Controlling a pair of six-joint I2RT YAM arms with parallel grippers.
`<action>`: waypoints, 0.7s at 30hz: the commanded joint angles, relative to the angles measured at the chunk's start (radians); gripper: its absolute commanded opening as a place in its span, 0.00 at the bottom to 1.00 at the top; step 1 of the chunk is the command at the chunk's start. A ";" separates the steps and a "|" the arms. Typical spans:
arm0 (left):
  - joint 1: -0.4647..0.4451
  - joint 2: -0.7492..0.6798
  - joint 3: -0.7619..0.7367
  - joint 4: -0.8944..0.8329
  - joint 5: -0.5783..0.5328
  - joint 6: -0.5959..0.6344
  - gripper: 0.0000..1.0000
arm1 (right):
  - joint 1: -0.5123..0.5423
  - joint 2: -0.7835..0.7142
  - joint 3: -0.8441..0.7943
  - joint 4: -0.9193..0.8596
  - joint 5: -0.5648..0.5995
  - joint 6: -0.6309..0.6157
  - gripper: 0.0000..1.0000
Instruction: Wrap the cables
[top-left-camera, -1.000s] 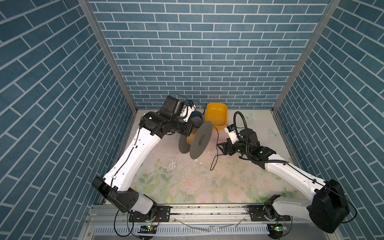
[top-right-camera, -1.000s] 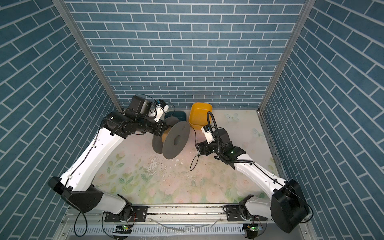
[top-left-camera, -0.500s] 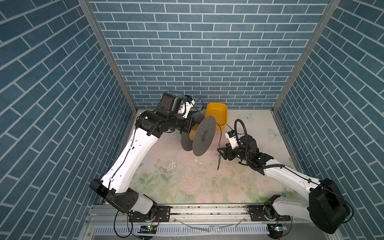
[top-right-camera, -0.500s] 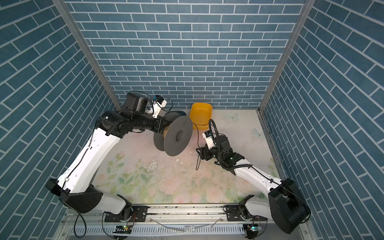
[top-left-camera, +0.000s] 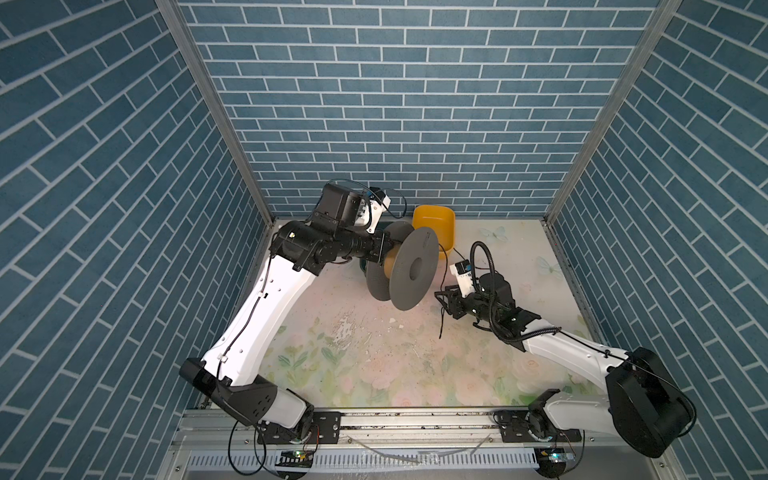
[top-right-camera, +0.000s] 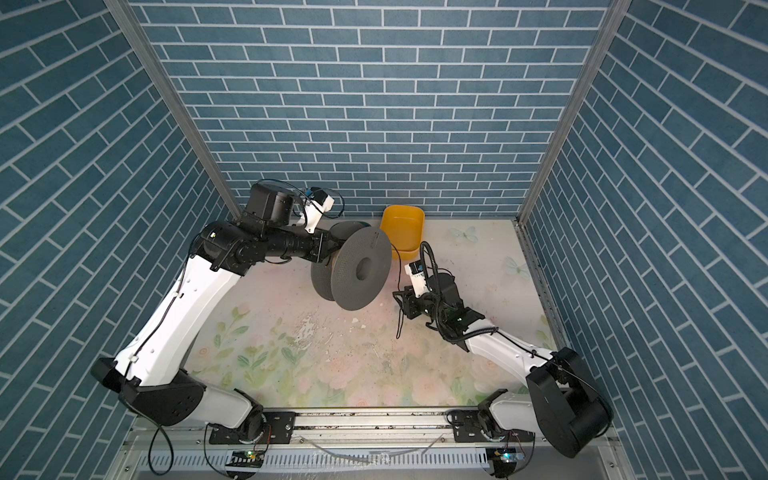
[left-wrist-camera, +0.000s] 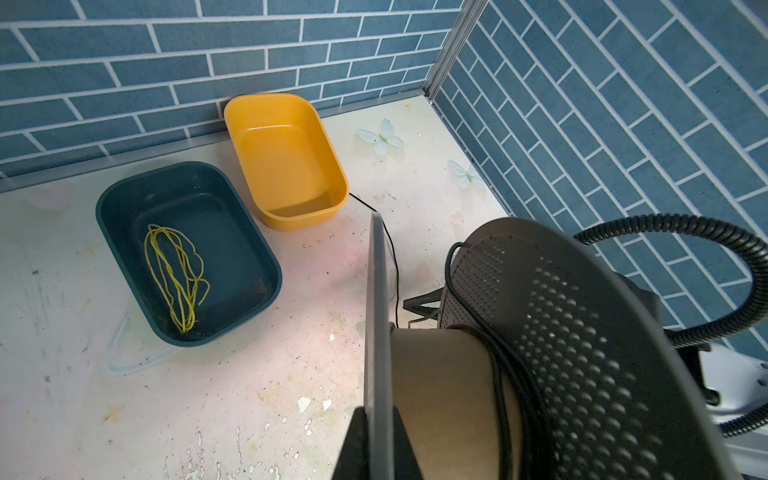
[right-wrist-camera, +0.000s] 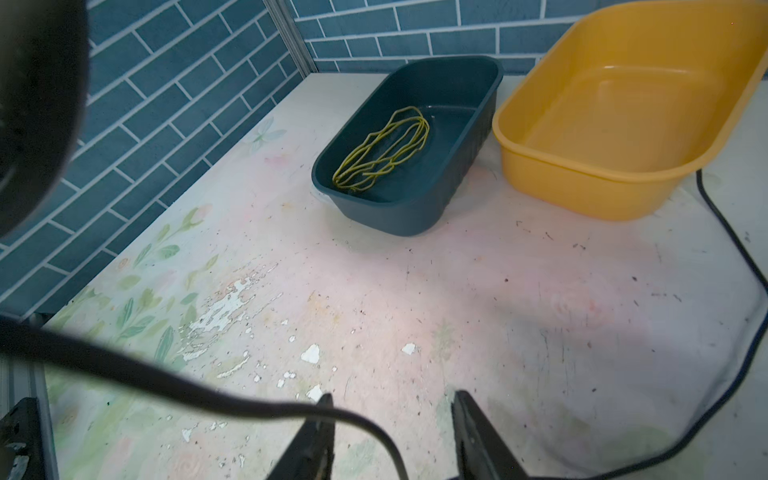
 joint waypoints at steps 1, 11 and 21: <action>0.012 -0.030 0.029 0.075 0.045 -0.022 0.00 | -0.003 0.021 -0.011 0.082 -0.014 0.030 0.41; 0.061 -0.065 -0.023 0.134 0.099 -0.070 0.00 | -0.003 0.037 -0.014 0.113 0.011 0.058 0.04; 0.134 -0.108 -0.131 0.288 0.224 -0.204 0.00 | -0.003 0.032 0.001 0.073 0.085 0.091 0.00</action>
